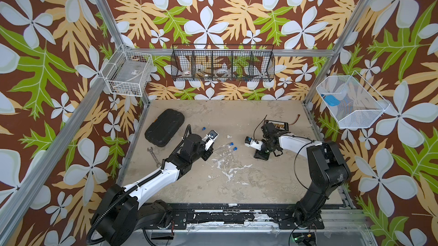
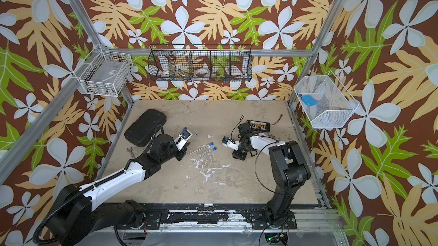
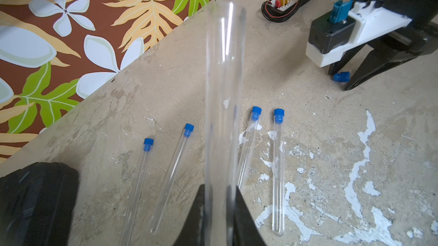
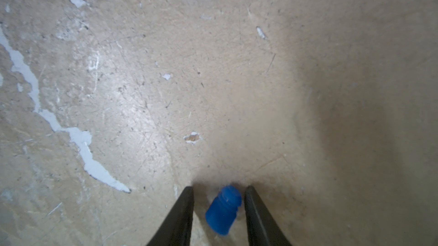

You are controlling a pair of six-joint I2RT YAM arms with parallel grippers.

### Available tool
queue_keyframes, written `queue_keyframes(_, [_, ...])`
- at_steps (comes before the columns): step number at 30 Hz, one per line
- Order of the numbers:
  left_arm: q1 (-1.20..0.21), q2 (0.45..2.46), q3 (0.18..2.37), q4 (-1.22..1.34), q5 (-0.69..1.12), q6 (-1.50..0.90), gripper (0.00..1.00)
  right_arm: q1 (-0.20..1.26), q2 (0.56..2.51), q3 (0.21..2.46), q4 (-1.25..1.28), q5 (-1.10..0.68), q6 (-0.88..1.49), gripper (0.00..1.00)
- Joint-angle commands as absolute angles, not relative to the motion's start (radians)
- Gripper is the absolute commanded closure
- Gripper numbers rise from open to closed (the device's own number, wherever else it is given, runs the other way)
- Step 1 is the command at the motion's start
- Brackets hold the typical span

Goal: Insert stoppers into test tubes
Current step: Pick up the stopper from the center of the board.

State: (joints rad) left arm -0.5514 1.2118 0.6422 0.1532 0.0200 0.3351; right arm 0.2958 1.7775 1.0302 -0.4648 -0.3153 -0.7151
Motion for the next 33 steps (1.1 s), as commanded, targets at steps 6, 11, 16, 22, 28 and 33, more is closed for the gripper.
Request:
queue_keyframes(6, [-0.549,1.203,0.638,0.169,0.024,0.331,1.00,0.296,1.781,1.019,-0.471,-0.241,-0.678,0.61])
queue_keyframes(11, [-0.549,1.201,0.637,0.170,0.024,0.331,1.00,0.296,1.781,1.019,-0.481,-0.217,-0.680,0.62])
queue_keyframes(16, [-0.549,1.201,0.635,0.173,0.026,0.331,1.00,0.297,1.782,1.031,-0.497,-0.219,-0.680,0.64])
queue_keyframes(22, [-0.549,1.199,0.633,0.175,0.026,0.331,1.00,0.297,1.776,1.030,-0.517,-0.222,-0.687,0.65])
queue_keyframes(28, [-0.549,1.202,0.630,0.181,0.029,0.329,1.00,0.297,1.781,1.030,-0.515,-0.219,-0.687,0.67])
queue_keyframes(33, [-0.549,1.202,0.631,0.179,0.027,0.331,1.00,0.296,1.781,1.034,-0.521,-0.216,-0.692,0.69])
